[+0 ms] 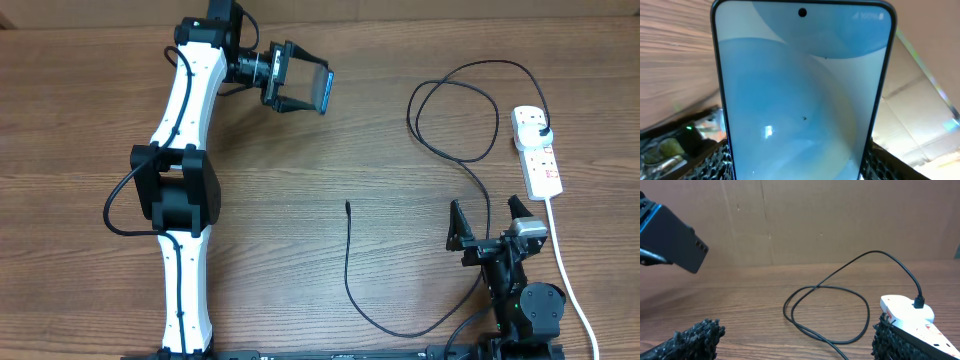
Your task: Plug charger to phone and switch on socket
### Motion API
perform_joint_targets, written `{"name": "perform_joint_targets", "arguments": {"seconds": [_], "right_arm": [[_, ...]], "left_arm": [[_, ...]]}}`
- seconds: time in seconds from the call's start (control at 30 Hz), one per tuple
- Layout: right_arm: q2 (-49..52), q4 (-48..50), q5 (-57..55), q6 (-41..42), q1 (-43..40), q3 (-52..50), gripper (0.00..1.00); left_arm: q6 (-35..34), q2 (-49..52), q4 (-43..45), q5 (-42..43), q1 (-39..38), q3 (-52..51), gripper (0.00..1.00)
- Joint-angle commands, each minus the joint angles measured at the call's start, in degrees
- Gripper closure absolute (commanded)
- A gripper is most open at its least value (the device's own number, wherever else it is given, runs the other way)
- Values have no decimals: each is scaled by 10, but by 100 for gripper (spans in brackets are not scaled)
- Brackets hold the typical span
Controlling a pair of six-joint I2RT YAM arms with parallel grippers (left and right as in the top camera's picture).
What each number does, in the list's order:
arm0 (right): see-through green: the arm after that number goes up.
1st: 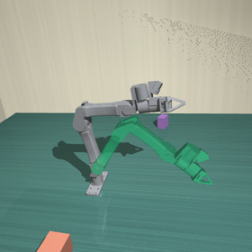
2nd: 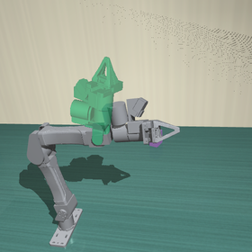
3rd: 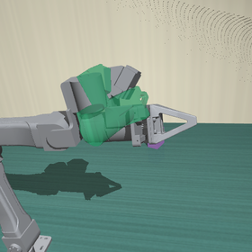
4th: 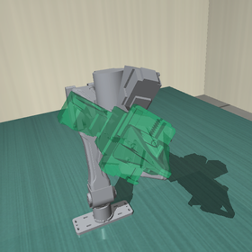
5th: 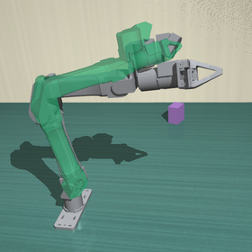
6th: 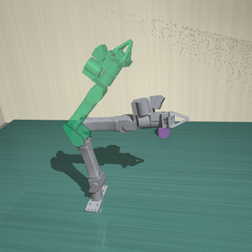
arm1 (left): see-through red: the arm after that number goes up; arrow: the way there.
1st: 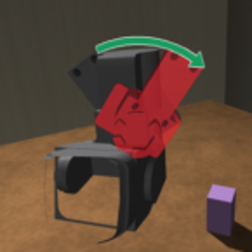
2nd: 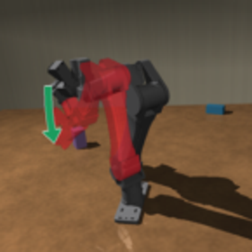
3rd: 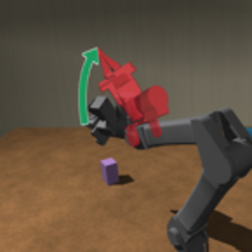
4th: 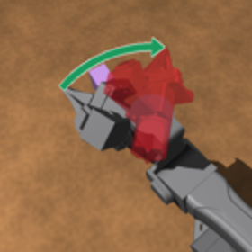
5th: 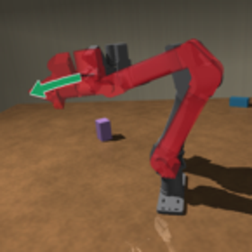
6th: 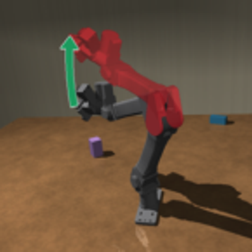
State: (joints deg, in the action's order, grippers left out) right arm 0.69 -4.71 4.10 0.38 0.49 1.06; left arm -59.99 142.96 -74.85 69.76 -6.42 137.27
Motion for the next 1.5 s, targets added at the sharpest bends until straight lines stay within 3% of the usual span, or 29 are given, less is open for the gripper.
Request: {"name": "perform_joint_targets", "arguments": {"seconds": [0.0,0.47,0.67,1.07,1.47], "right_arm": [[-5,3,0,-2,3,-6,0],[-5,3,0,-2,3,-6,0],[-5,3,0,-2,3,-6,0],[-5,3,0,-2,3,-6,0],[-5,3,-1,-2,3,-6,0]], "left_arm": [[65,-4,-34,-67,-4,17,96],[214,-3,-112,-277,-11,17,96],[215,-3,-128,-366,-21,17,96],[215,-3,-128,-446,-32,17,96],[212,-3,-127,-462,-33,17,96]]}}
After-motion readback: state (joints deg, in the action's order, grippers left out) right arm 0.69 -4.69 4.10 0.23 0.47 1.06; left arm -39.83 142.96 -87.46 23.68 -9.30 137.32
